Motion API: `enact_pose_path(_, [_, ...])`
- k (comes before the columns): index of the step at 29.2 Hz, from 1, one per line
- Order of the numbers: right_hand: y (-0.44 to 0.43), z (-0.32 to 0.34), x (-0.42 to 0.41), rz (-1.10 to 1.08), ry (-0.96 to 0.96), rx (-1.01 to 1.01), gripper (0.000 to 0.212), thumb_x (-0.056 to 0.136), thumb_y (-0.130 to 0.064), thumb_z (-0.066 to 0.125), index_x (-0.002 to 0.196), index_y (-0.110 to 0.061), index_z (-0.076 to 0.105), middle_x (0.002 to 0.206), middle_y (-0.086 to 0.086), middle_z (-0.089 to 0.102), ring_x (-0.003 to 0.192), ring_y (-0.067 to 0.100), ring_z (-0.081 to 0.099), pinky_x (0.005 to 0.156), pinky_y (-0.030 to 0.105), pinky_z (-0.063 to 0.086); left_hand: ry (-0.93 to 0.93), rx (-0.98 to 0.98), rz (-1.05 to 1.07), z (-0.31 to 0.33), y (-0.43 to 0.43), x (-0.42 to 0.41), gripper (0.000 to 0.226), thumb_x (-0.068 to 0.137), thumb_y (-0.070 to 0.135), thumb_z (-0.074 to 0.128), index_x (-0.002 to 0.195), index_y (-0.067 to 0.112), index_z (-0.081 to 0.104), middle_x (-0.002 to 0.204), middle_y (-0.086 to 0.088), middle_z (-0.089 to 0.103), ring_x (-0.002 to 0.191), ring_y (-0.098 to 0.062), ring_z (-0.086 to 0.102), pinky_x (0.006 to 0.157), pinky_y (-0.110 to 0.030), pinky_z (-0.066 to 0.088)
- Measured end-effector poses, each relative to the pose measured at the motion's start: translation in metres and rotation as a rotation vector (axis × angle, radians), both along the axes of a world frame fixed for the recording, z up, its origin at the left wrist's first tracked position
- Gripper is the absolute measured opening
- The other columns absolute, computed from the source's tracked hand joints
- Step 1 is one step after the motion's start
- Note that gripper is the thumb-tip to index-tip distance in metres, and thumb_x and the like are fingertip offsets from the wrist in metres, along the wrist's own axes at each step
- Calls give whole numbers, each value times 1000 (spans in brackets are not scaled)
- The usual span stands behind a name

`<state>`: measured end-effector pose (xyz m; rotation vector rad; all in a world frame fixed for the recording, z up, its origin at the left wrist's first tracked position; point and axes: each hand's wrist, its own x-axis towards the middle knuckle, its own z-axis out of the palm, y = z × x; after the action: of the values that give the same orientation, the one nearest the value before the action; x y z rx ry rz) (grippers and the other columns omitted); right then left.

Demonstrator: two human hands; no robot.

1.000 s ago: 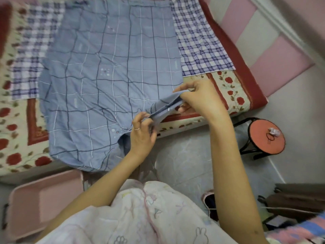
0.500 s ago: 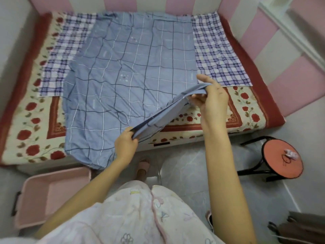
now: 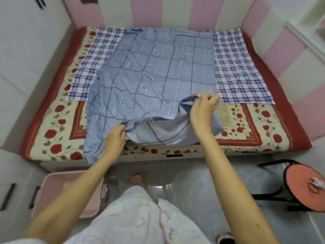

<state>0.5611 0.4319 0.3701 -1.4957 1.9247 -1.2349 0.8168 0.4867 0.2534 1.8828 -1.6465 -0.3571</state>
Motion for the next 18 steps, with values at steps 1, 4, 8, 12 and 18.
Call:
enact_pose_path(1, [-1,-10,8,39,137,-1,23,96,-12,39,82,-14,57,115,13,44,110,23,43,98,40,38,13,6,-4,0,-5,0,15,87,-7,44,87,-2,57,84,-19,56,73,-34,53,57,-31,29])
enact_pose_path(4, [4,-34,30,205,20,38,27,94,-14,35,82,0,54,91,18,57,88,29,52,82,42,42,80,-27,-78,12,-23,0,19,84,1,42,89,0,60,86,-17,60,75,-31,55,59,-31,35])
enact_pose_path(8, [-7,-63,78,563,224,559,20,96,-23,37,100,-12,53,96,16,62,94,31,58,81,40,44,160,277,-358,7,-46,-3,20,86,4,43,90,14,60,93,-9,62,88,-31,58,69,-32,40])
enact_pose_path(12, [-32,-101,109,872,867,1183,45,95,-30,43,132,-6,49,132,14,52,114,31,53,94,36,42,121,844,-929,-9,-57,10,29,91,2,48,118,1,59,113,-16,61,92,-19,54,77,-18,39])
enact_pose_path(18, [-85,-203,132,929,1226,1780,55,84,-42,59,126,-7,56,133,10,55,120,30,54,100,37,43,472,974,-594,-64,-64,128,27,98,11,47,124,8,54,110,-3,56,99,-11,52,82,-13,41])
